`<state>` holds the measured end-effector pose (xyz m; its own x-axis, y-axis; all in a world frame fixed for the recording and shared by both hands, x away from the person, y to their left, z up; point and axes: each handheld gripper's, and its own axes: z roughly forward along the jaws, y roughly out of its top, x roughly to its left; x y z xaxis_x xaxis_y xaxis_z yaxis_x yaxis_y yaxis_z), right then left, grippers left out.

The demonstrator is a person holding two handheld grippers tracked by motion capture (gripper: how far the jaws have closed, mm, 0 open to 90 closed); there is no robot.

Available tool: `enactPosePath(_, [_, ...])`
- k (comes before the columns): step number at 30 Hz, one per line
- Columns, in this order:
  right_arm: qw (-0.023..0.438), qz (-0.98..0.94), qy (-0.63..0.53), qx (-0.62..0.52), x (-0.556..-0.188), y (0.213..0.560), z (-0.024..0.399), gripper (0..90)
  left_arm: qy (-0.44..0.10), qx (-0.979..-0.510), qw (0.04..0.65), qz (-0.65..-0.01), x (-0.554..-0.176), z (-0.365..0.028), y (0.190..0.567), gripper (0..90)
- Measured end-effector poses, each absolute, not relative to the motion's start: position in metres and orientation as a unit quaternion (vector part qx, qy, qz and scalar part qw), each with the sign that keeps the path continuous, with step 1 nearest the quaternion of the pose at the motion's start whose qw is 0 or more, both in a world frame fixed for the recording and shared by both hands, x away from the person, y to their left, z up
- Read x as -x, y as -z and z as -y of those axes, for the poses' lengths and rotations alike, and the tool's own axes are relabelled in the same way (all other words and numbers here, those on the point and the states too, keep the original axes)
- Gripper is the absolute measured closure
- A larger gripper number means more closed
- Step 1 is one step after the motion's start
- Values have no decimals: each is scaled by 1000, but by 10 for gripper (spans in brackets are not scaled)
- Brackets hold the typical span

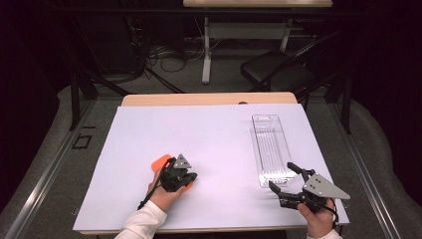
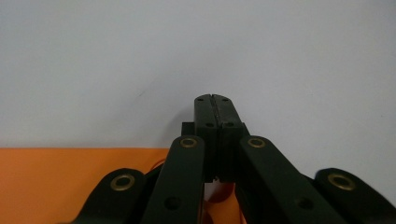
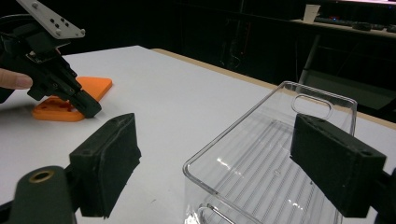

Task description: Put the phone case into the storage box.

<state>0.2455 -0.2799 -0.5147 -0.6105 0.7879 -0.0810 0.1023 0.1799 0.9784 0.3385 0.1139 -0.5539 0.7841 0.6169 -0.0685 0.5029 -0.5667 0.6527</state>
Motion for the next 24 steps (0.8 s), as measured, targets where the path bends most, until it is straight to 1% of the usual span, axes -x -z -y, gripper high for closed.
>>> enactPosePath(12, [307, -704, -556, -318, -246, 515, 281, 146, -83, -883, 335, -319, -334, -116, 553, 900])
enactPosePath(17, [306, -702, -556, -323, -246, 515, 281, 146, -73, -887, 326, -319, -329, -123, 551, 900])
enactPosePath(24, [306, -703, -556, -323, -245, 516, 281, 147, -77, -894, 305, -319, -314, -142, 549, 900])
